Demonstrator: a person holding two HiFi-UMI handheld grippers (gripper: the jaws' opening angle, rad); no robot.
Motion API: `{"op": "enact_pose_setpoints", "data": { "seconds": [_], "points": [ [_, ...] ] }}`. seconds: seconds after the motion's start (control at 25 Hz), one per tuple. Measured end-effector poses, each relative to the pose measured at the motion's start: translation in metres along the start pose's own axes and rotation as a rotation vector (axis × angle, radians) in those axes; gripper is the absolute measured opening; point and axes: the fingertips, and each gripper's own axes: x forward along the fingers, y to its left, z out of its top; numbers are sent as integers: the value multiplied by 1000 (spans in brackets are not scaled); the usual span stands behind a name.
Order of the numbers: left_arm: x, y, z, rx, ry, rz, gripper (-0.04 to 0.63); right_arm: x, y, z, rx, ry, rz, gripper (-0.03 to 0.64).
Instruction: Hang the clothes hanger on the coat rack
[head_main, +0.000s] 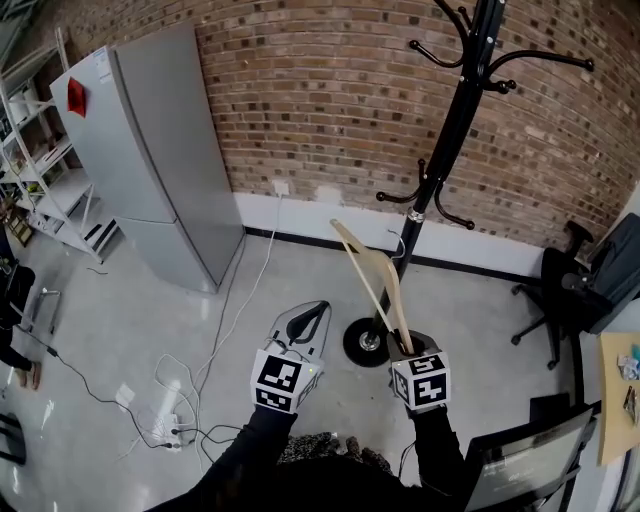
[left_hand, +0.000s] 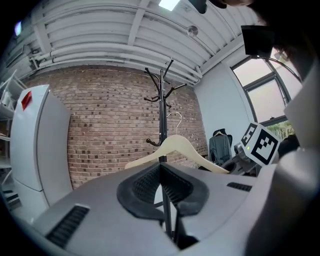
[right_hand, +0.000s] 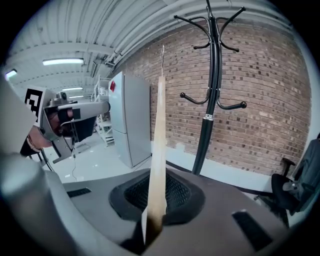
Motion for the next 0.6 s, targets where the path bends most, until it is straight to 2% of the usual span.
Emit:
{"op": "enact_pose_setpoints", "data": {
  "seconds": [0.36, 0.6],
  "points": [
    [31, 14, -3, 2, 11, 18, 8, 29, -30, 9, 44, 12, 12, 38],
    [64, 30, -6, 2, 1, -13, 8, 54, -48, 21, 51, 14, -13, 38]
  ]
}}
